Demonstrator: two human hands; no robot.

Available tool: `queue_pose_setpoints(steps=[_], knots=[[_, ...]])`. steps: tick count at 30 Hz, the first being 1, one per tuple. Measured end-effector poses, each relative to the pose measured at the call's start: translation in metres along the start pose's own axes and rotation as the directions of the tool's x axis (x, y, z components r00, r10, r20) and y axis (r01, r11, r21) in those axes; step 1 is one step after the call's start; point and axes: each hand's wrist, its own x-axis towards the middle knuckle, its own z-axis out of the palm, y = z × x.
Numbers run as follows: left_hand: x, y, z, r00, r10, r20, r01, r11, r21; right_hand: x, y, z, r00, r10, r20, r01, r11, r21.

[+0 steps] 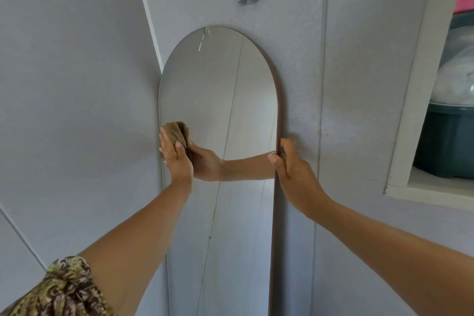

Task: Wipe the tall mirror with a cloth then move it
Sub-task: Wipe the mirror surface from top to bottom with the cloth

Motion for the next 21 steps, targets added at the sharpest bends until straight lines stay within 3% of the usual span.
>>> queue_pose_setpoints(steps=[6, 14, 21], knots=[[-0.03, 0.001, 0.0, 0.986, -0.139, 0.093, 0.142, 0.99, -0.018, -0.001, 0.001, 0.0, 1.0, 0.028, 0.006, -0.029, 0.999, 0.024], [-0.121, 0.039, 0.004, 0.947, -0.061, 0.314, 0.08, 0.996, -0.048, -0.009, 0.0, 0.001, 0.995, 0.096, 0.01, -0.096, 0.994, 0.058], [-0.198, 0.062, 0.016, 0.904, 0.067, 0.423, -0.057, 0.998, -0.037, -0.039, 0.01, 0.002, 0.988, 0.104, 0.115, -0.11, 0.993, 0.048]])
